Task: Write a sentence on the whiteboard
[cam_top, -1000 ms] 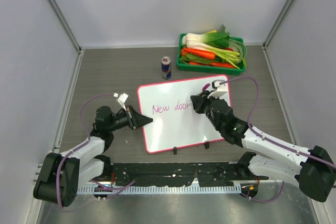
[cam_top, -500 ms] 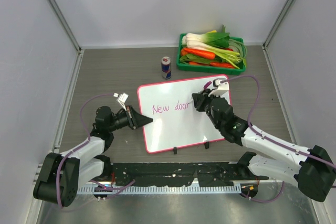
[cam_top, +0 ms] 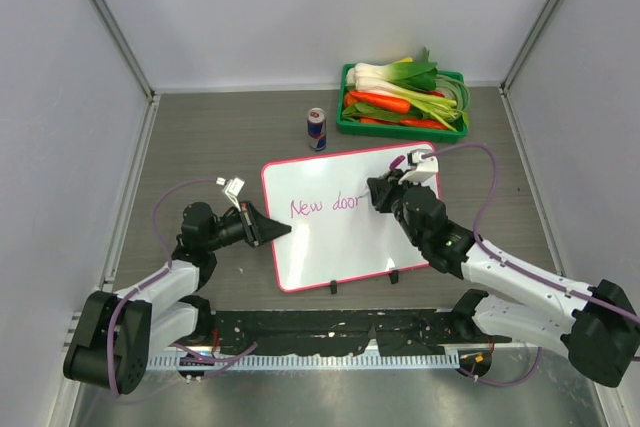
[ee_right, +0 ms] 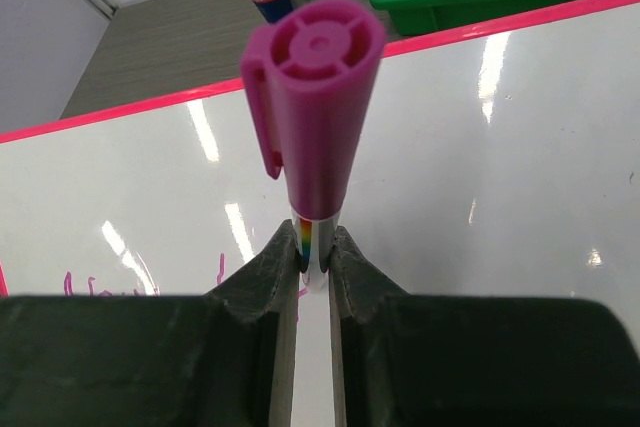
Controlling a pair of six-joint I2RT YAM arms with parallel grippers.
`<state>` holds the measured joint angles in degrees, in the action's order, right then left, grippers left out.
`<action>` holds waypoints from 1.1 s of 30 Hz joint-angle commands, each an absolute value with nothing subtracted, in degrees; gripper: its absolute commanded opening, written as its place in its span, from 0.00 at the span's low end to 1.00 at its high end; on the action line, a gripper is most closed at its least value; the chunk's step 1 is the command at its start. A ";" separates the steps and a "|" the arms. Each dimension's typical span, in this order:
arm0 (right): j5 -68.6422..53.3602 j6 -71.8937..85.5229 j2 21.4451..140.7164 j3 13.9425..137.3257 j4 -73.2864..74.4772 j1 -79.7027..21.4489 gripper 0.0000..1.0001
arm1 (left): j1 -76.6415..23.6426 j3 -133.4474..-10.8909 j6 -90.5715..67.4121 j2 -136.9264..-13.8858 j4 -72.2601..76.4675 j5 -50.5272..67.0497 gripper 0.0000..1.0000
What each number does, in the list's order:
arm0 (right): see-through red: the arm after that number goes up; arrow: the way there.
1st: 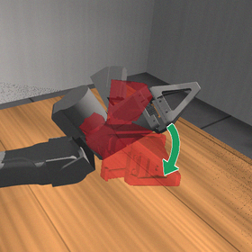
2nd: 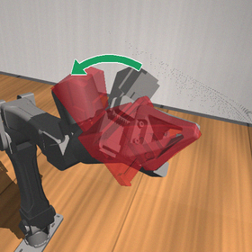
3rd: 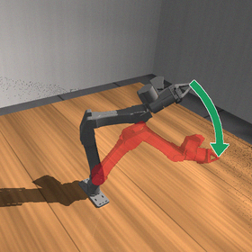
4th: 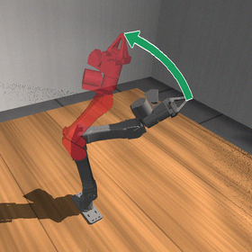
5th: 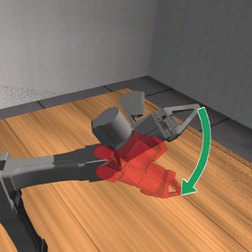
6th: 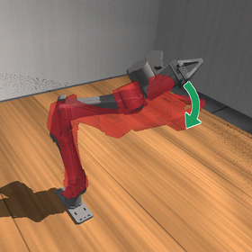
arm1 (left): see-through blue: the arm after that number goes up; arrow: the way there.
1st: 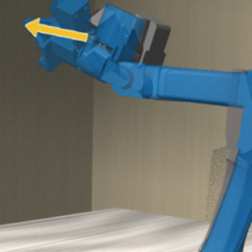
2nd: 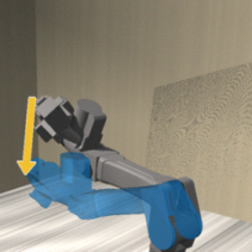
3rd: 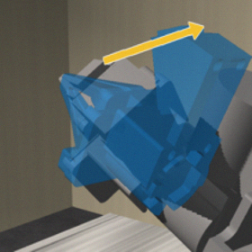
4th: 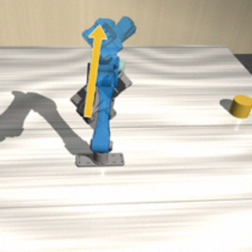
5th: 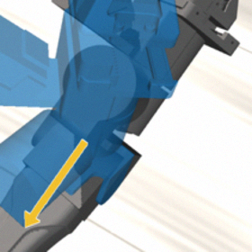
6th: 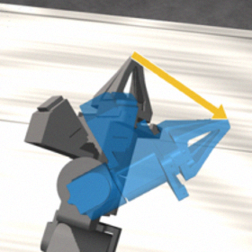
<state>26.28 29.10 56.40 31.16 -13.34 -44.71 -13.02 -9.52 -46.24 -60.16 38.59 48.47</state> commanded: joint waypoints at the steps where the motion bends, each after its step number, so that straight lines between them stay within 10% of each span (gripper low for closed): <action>1: 26.90 28.13 55.64 30.41 -11.16 -44.03 0.02 | -13.45 -9.76 -39.55 -60.82 36.65 44.82 0.00; 33: 28.30 27.86 52.82 31.64 -12.48 -43.95 0.02 | -13.53 -9.67 -39.55 -60.73 36.74 44.65 0.00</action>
<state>27.14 28.16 52.88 30.52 -10.59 -44.12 -13.08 -9.52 -46.15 -60.14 38.76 48.64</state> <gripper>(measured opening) 0.189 0.166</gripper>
